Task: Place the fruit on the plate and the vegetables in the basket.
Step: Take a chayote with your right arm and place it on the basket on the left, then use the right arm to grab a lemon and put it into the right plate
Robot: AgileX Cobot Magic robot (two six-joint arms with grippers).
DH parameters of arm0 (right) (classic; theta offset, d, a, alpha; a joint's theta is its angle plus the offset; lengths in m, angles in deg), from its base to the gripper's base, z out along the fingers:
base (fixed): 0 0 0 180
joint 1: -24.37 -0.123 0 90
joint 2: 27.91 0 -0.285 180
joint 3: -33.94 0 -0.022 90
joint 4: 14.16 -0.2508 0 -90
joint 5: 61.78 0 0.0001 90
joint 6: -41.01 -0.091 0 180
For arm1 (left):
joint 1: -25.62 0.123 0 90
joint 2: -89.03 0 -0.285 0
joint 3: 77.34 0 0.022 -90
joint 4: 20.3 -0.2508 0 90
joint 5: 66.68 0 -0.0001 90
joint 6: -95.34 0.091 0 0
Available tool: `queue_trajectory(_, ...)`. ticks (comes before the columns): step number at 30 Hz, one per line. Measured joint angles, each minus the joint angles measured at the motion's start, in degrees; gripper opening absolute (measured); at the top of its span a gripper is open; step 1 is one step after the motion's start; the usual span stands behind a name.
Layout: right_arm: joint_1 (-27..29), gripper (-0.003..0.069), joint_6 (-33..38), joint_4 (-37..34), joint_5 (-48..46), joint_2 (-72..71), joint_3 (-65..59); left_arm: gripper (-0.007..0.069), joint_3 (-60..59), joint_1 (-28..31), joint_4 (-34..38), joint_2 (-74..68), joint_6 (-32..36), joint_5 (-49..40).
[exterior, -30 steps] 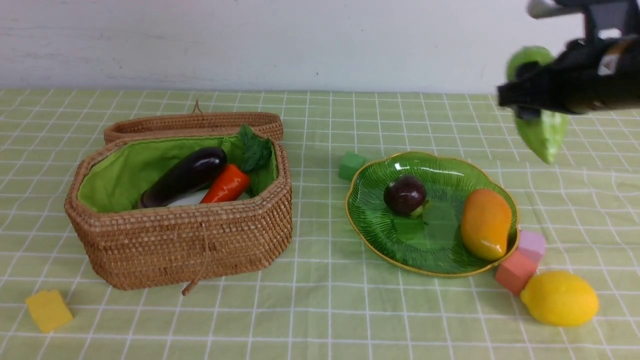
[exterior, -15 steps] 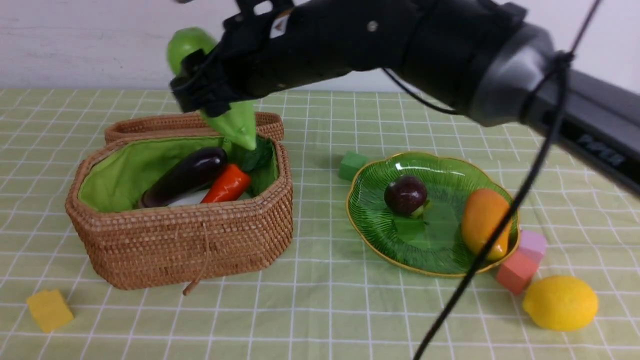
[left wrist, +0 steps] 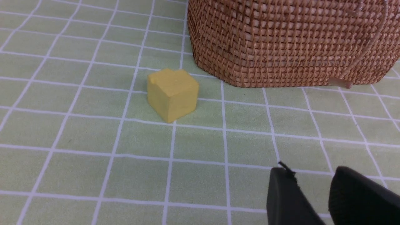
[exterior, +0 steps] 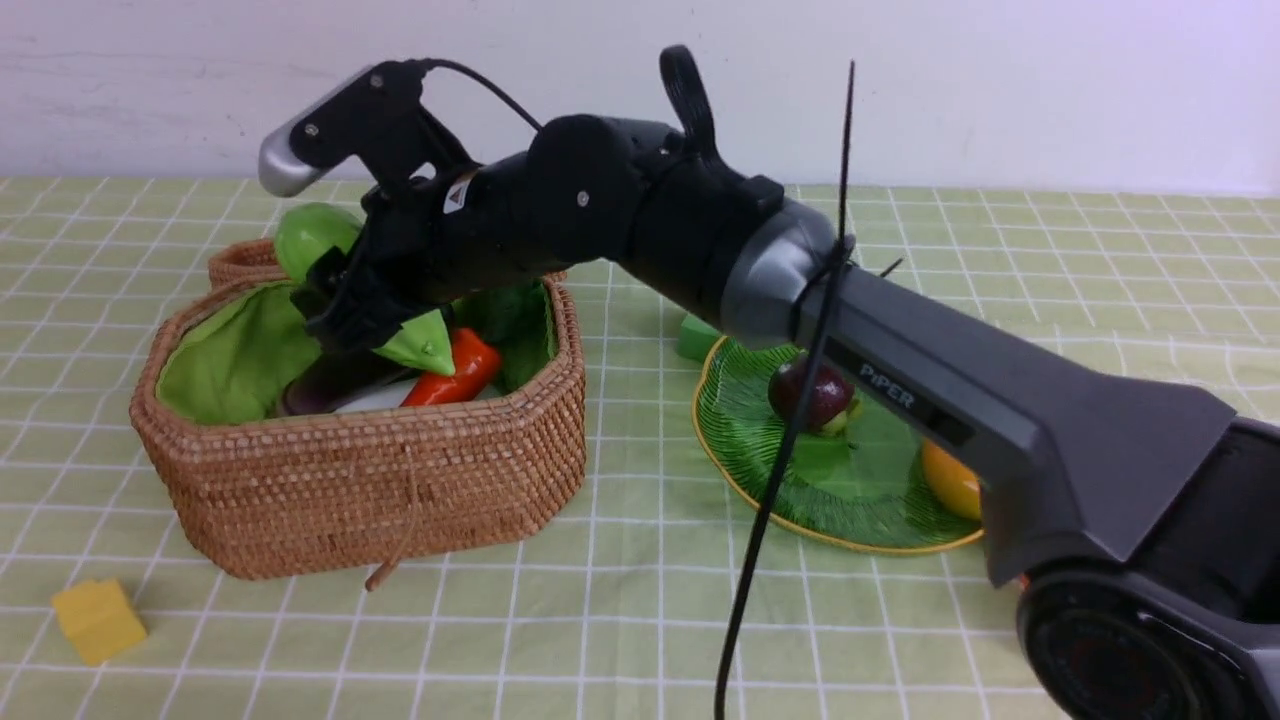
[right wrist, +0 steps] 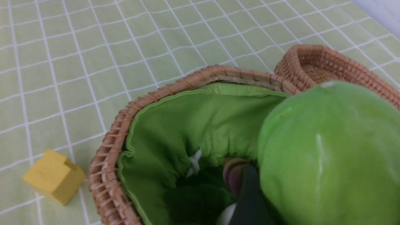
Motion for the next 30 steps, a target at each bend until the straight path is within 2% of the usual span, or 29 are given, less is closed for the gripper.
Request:
queue_trajectory(6, 0.00, 0.0464, -2.22, 0.00, 2.07, 0.64, 0.06, 0.0217, 0.00, 0.00, 0.00, 0.00, 0.00, 0.00)
queue_trajectory(9, 0.00, 0.0529, -5.83, 0.23, 1.68, 0.57, 0.06, 0.0217, 0.00, 0.00, 0.00, 0.00, 0.00, 0.00)
queue_trajectory(10, 0.00, 0.0610, -7.18, 0.74, -0.03, 0.32, 0.06, 0.0217, 0.00, 0.00, 0.00, 0.00, 0.00, 0.00)
queue_trajectory(12, 0.00, 0.0659, -8.09, 2.29, -2.77, -0.31, 0.06, 0.0217, 0.00, 0.00, 0.00, 0.00, 0.00, 0.00)
queue_trajectory(14, 0.04, 0.0676, -8.43, 4.05, -6.30, -1.23, 0.06, 0.0217, 0.00, 0.00, 0.00, 0.00, 0.00, 0.00)
queue_trajectory(18, 0.84, 0.0656, -8.45, 7.00, -13.30, -4.48, -0.06, 0.0217, 0.00, 0.00, 0.00, 0.00, 0.00, 0.00)
queue_trajectory(21, 2.37, 0.0625, -8.91, 7.06, -14.54, -8.14, -2.23, 0.0217, 0.00, 0.00, 0.00, 0.00, 0.00, 0.00)
queue_trajectory(26, 9.23, 0.0558, -11.46, 7.21, -14.37, -21.06, -13.37, 0.0217, 0.00, 0.00, 0.00, 0.00, 0.00, 0.00)
queue_trajectory(30, 16.12, 0.0542, -11.51, 10.00, -14.30, -35.09, -30.00, 0.0217, 0.00, 0.00, 0.00, 0.00, 0.00, 0.00)
